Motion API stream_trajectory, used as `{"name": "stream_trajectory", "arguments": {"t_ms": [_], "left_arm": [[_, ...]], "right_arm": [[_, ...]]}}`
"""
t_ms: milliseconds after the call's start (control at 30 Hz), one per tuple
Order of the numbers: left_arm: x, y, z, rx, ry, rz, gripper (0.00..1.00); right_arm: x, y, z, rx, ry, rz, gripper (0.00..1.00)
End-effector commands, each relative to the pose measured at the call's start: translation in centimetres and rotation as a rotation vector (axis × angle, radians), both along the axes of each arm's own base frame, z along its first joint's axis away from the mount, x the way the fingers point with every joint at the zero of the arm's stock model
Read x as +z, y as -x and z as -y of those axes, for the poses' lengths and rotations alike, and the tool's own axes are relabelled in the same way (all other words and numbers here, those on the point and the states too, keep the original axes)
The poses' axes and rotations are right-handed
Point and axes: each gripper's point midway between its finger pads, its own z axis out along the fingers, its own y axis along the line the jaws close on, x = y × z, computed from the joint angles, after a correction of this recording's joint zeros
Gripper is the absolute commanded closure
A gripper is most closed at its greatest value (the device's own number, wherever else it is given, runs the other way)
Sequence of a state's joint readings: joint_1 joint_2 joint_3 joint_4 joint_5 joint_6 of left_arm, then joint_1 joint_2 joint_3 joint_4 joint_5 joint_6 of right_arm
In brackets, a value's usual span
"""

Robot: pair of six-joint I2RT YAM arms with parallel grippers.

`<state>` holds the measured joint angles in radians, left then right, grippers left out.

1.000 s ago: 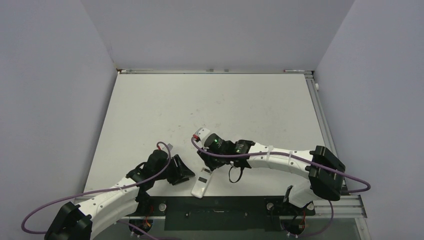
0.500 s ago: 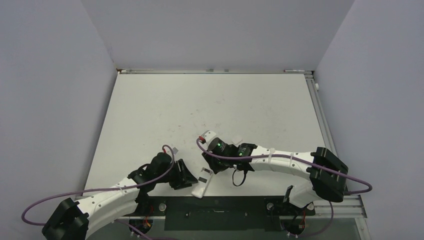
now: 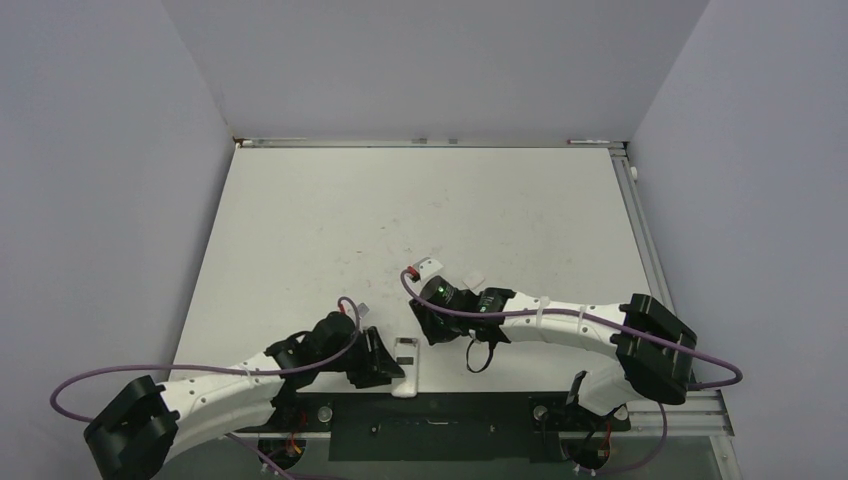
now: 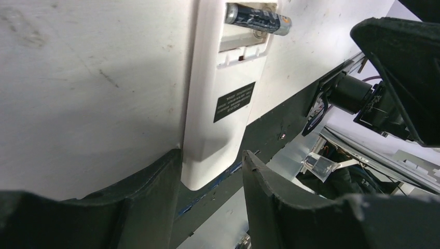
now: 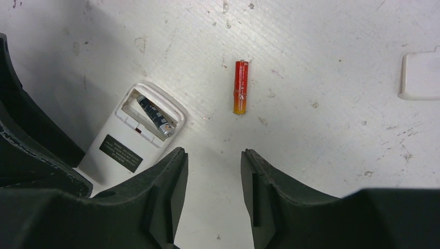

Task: Load the batteries into the remote control

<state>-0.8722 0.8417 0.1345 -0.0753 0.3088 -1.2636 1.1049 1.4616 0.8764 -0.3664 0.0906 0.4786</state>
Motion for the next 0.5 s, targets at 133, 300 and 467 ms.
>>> {"name": "stream_trajectory", "arguments": {"t_ms": [133,300,467], "left_arm": [[0.2,-1.0,0.9,0.011,-0.032,0.036,0.56],[0.4,-1.9,-0.1,0.023,-0.113,0.091,0.49],[1.2,-3.3,-1.3,0.045,-0.189,0.157,0.43]], "right_arm": [[1.7,-1.2,-0.6,-0.081,-0.097,0.037,0.58],[2.3,-1.7,-0.8,-0.124,-0.148,0.041,0.58],[2.9,-2.1,-1.0,-0.157,-0.197,0.045,0.58]]}}
